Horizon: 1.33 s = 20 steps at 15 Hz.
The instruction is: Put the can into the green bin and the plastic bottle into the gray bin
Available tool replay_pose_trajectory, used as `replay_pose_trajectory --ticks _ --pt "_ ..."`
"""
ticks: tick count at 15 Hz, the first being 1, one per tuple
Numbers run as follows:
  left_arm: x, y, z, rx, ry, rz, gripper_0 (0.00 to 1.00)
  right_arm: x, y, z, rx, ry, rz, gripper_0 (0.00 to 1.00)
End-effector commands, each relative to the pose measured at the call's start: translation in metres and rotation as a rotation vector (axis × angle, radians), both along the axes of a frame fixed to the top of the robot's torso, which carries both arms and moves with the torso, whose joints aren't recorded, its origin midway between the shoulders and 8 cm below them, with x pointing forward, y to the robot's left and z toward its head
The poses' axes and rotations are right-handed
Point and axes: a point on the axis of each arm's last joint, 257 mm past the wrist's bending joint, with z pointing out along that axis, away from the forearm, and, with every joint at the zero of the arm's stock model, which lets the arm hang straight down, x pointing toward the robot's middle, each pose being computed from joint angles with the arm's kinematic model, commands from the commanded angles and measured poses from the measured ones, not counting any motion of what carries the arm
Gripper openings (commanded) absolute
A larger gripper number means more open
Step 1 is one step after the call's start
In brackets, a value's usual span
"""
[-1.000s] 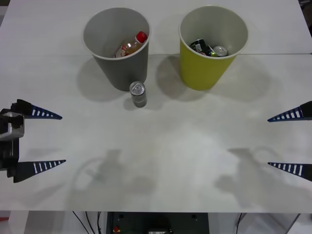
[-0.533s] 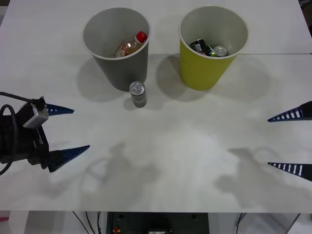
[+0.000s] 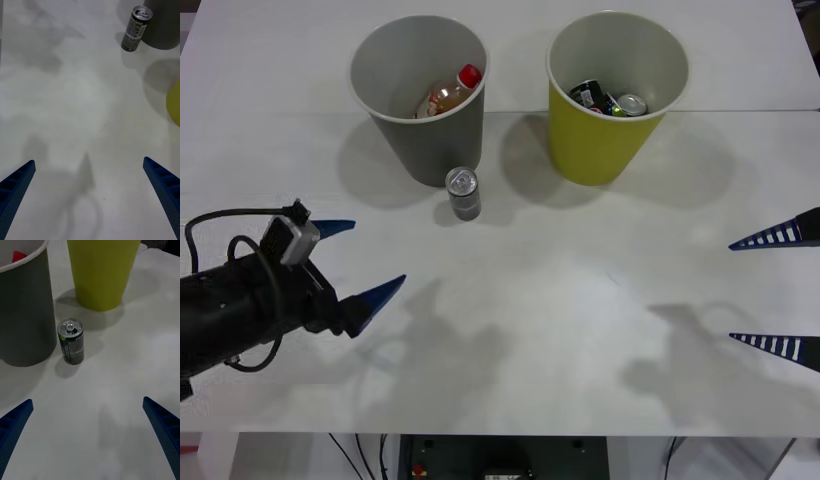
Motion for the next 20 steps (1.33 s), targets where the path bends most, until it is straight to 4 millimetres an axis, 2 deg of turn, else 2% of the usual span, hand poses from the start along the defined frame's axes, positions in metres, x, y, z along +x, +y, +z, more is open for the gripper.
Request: replay_pose_trajectory --ticks 1,3,8,13,20 --pt "0.012 -0.010 -0.005 -0.067 -0.048 0.029 1.00 0.000 0.000 0.000 0.000 0.000 0.000 1.00" --pt "0.024 -0.015 -0.012 -0.109 -0.089 0.060 1.00 0.000 0.000 0.000 0.000 0.000 0.000 1.00" --pt "0.038 -0.025 -0.016 -0.184 -0.155 0.119 1.00 0.000 0.000 0.000 0.000 0.000 0.000 1.00" --pt "0.055 -0.036 -0.038 -0.213 -0.218 0.188 1.00 0.000 0.000 0.000 0.000 0.000 0.000 1.00" --pt "0.083 -0.071 -0.056 -0.338 -0.284 0.292 1.00 0.000 0.000 0.000 0.000 0.000 0.000 1.00"
